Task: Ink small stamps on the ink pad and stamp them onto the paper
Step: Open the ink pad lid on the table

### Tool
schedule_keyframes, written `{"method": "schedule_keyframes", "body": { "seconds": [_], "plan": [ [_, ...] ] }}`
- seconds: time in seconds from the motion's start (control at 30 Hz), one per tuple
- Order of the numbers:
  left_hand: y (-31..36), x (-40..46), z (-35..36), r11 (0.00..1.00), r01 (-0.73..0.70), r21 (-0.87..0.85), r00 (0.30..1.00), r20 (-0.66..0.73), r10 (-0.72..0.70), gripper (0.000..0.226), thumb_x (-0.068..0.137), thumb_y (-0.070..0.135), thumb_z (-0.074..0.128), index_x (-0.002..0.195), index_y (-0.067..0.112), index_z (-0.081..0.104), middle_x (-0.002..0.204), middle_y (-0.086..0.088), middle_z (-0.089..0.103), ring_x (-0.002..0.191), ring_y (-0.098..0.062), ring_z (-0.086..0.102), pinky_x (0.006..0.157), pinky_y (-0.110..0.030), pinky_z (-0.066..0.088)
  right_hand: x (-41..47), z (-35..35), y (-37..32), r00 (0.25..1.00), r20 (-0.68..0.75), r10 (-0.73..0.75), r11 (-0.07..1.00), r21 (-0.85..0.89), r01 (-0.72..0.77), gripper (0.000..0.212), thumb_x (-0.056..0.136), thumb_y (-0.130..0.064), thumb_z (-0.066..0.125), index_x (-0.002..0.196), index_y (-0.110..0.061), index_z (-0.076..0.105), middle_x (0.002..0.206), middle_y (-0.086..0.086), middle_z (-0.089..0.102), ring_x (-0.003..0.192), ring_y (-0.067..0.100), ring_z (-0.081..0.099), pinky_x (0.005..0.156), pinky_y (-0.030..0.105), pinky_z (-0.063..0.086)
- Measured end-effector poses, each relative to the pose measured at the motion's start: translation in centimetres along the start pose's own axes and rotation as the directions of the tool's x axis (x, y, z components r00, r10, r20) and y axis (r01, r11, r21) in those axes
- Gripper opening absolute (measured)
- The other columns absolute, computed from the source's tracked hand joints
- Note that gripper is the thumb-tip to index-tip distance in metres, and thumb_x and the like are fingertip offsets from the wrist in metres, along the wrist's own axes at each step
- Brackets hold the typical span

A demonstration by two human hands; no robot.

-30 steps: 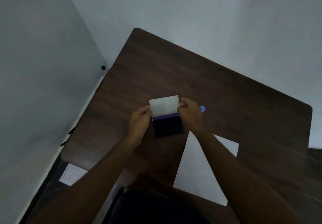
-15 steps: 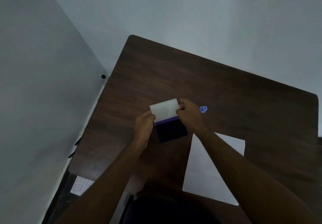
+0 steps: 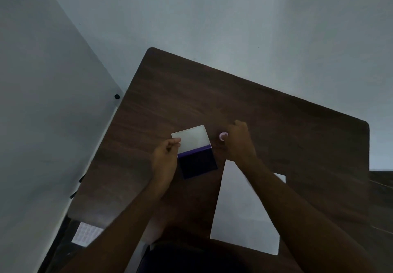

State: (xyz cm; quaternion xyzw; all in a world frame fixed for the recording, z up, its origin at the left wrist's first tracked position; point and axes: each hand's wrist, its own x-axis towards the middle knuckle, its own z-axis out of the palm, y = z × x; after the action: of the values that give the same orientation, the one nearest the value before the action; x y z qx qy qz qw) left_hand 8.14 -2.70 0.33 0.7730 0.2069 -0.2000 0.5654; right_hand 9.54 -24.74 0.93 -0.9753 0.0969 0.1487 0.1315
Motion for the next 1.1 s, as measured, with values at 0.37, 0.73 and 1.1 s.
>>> {"method": "schedule_keyframes", "body": {
  "seconds": [0.37, 0.73, 1.1],
  "plan": [
    [0.3, -1.2, 0.1, 0.995, -0.096, 0.040, 0.995, 0.030, 0.095, 0.026, 0.094, 0.015, 0.048, 0.096, 0.035, 0.064, 0.100, 0.017, 0.064, 0.098, 0.002, 0.058, 0.081, -0.024, 0.051, 0.6, 1.9, 0.2, 0.985, 0.138, 0.103, 0.993, 0.044, -0.110, 0.025, 0.082, -0.017, 0.069, 0.105, -0.010, 0.062, 0.110, 0.011, 0.058, 0.102, 0.021, 0.055, 0.083, 0.030, 0.043],
    [3.1, -3.9, 1.1, 0.946, -0.308, 0.105, 0.932, 0.234, 0.277, 0.034, 0.090, 0.033, 0.058, 0.124, 0.033, 0.057, 0.119, 0.019, 0.055, 0.098, 0.006, 0.054, 0.075, -0.011, 0.046, -6.5, -4.1, -2.2, 0.960, 0.174, 0.221, 0.270, 0.935, -0.231, 0.040, 0.055, -0.055, 0.079, 0.084, -0.029, 0.073, 0.082, -0.008, 0.075, 0.077, 0.008, 0.070, 0.058, 0.018, 0.055],
    [5.7, -6.2, 1.5, 0.939, -0.342, 0.027, 0.907, 0.272, 0.322, 0.029, 0.079, 0.034, 0.071, 0.108, 0.027, 0.070, 0.110, 0.008, 0.069, 0.101, -0.004, 0.062, 0.089, -0.020, 0.050, -9.8, -4.8, -2.3, 0.958, 0.285, 0.042, 0.037, 0.957, -0.287, 0.031, 0.073, -0.027, 0.072, 0.100, -0.013, 0.072, 0.090, 0.006, 0.075, 0.081, 0.020, 0.070, 0.064, 0.021, 0.055]
  ]
}}
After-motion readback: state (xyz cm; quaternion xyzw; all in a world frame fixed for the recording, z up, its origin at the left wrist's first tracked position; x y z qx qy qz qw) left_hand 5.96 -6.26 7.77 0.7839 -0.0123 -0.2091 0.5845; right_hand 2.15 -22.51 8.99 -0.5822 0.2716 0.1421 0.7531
